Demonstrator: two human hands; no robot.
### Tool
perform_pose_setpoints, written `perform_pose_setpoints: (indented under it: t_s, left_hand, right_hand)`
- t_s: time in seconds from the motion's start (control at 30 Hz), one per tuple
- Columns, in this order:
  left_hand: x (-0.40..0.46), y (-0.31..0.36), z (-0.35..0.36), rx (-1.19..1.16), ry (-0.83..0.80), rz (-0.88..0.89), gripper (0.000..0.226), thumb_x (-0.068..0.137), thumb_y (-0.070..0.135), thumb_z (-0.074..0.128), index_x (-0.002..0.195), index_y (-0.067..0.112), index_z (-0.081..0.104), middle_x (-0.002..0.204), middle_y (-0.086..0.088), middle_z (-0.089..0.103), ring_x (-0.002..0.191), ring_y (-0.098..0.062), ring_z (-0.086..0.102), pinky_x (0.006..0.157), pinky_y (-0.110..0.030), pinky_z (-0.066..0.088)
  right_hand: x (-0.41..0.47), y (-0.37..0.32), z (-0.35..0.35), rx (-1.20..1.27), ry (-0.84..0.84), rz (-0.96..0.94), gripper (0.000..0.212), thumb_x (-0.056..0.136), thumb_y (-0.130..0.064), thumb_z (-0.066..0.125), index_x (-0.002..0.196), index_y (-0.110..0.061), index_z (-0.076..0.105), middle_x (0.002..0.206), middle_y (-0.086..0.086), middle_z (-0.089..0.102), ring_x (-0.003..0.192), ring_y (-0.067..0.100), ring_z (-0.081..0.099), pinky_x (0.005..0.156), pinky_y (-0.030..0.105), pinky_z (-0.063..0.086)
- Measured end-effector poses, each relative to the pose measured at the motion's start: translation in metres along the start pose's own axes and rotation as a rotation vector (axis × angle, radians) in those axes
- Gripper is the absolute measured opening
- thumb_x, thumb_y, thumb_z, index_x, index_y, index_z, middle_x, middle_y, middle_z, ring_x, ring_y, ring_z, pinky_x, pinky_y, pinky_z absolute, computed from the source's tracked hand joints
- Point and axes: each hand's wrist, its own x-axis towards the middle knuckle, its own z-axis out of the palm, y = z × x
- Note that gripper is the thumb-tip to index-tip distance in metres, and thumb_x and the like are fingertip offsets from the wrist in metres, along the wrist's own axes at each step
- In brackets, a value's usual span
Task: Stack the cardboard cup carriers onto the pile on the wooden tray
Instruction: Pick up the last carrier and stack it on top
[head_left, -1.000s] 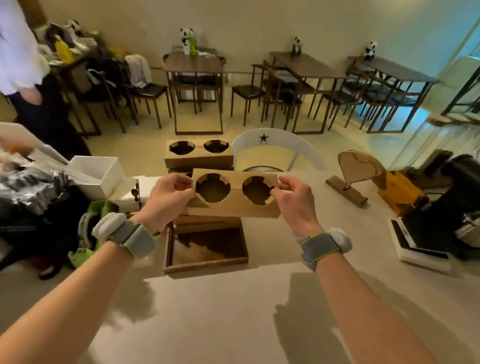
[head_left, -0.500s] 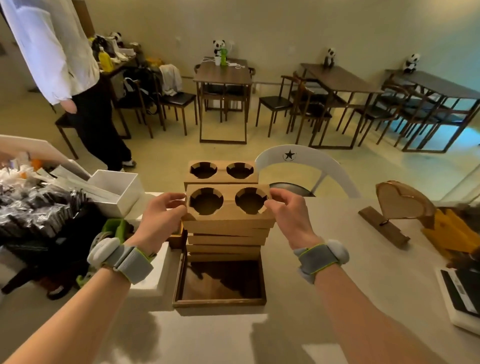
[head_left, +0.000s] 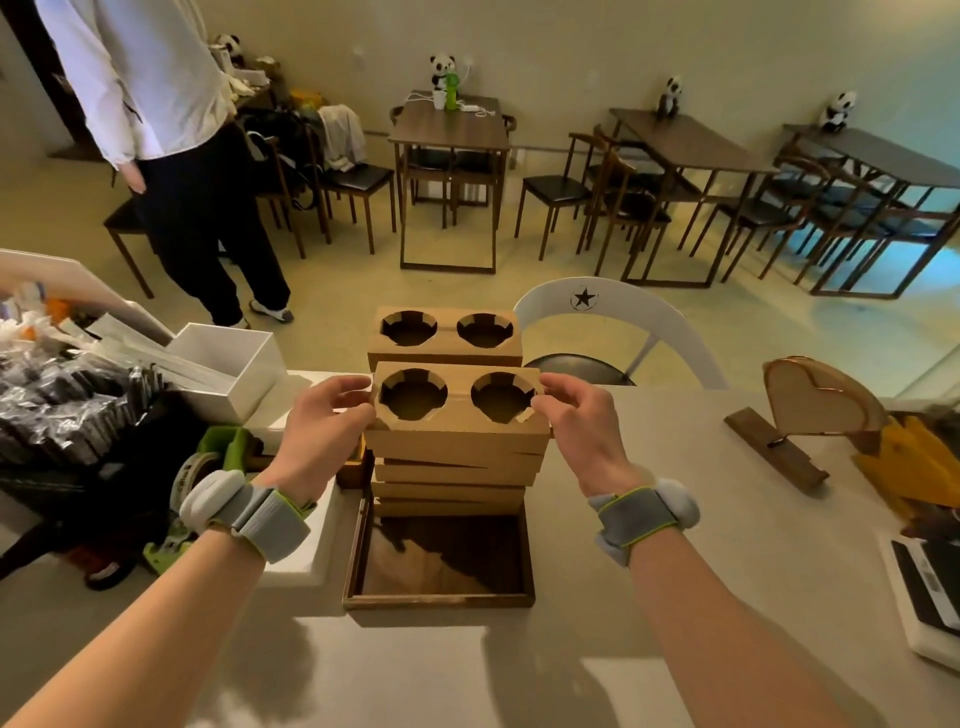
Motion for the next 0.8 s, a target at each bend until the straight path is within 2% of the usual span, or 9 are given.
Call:
perform_pose_setpoints:
  t_s: [0.13, 0.23, 0.37, 0.47, 0.67, 0.8]
  left_hand:
    - [-0.001, -0.002, 0.002, -0.013, 0.008, 0.0, 0.04, 0.085, 0.01, 0.065, 0.124, 0.012, 0.061, 0.107, -0.007, 0.067, 0.102, -0.024, 0.063, 0.079, -0.038, 0.056]
    - [-0.003, -0.004, 0.004, -0.021, 0.017, 0.003, 0.037, 0.084, 0.014, 0.068, 0.121, 0.011, 0.062, 0.108, -0.007, 0.067, 0.103, -0.026, 0.062, 0.085, -0.046, 0.055]
    - [-0.005, -0.008, 0.004, -0.045, 0.02, 0.001, 0.031, 0.086, 0.016, 0.067, 0.117, 0.015, 0.064, 0.106, -0.005, 0.067, 0.102, -0.026, 0.062, 0.084, -0.043, 0.055]
    - [-0.006, -0.011, 0.003, -0.031, 0.035, 0.001, 0.033, 0.089, 0.016, 0.063, 0.122, 0.015, 0.062, 0.11, -0.005, 0.066, 0.103, -0.024, 0.061, 0.077, -0.034, 0.054]
    - [-0.006, -0.013, 0.002, -0.02, 0.056, -0.006, 0.03, 0.091, 0.022, 0.06, 0.121, 0.019, 0.062, 0.111, -0.002, 0.064, 0.105, -0.023, 0.06, 0.091, -0.042, 0.052]
    - [-0.006, -0.014, 0.004, -0.024, 0.038, -0.003, 0.032, 0.091, 0.021, 0.06, 0.122, 0.016, 0.061, 0.111, -0.005, 0.064, 0.103, -0.025, 0.06, 0.08, -0.034, 0.053]
  right_hand:
    - [-0.002, 0.003, 0.0, 0.006, -0.002, 0.002, 0.028, 0.091, -0.019, 0.061, 0.118, -0.019, 0.067, 0.094, -0.017, 0.064, 0.09, 0.005, 0.057, 0.071, 0.017, 0.045]
    - [-0.004, 0.006, 0.0, 0.011, -0.01, 0.004, 0.027, 0.091, -0.02, 0.062, 0.118, -0.021, 0.067, 0.095, -0.02, 0.063, 0.091, 0.005, 0.058, 0.07, 0.016, 0.045]
    - [-0.003, 0.008, -0.001, 0.018, -0.019, 0.01, 0.033, 0.09, -0.021, 0.062, 0.123, -0.021, 0.064, 0.104, -0.012, 0.064, 0.095, 0.005, 0.058, 0.076, 0.022, 0.05]
    - [-0.003, 0.007, 0.0, 0.023, -0.017, 0.012, 0.034, 0.089, -0.022, 0.063, 0.123, -0.023, 0.064, 0.103, -0.014, 0.064, 0.096, 0.006, 0.058, 0.077, 0.023, 0.05]
    - [-0.003, 0.006, -0.004, 0.043, -0.001, 0.037, 0.028, 0.089, -0.023, 0.064, 0.115, -0.029, 0.064, 0.1, -0.016, 0.065, 0.101, 0.012, 0.06, 0.086, 0.039, 0.054]
    - [-0.008, 0.006, -0.004, 0.029, -0.005, 0.04, 0.03, 0.089, -0.022, 0.063, 0.12, -0.026, 0.063, 0.105, -0.011, 0.064, 0.103, 0.013, 0.058, 0.089, 0.04, 0.053]
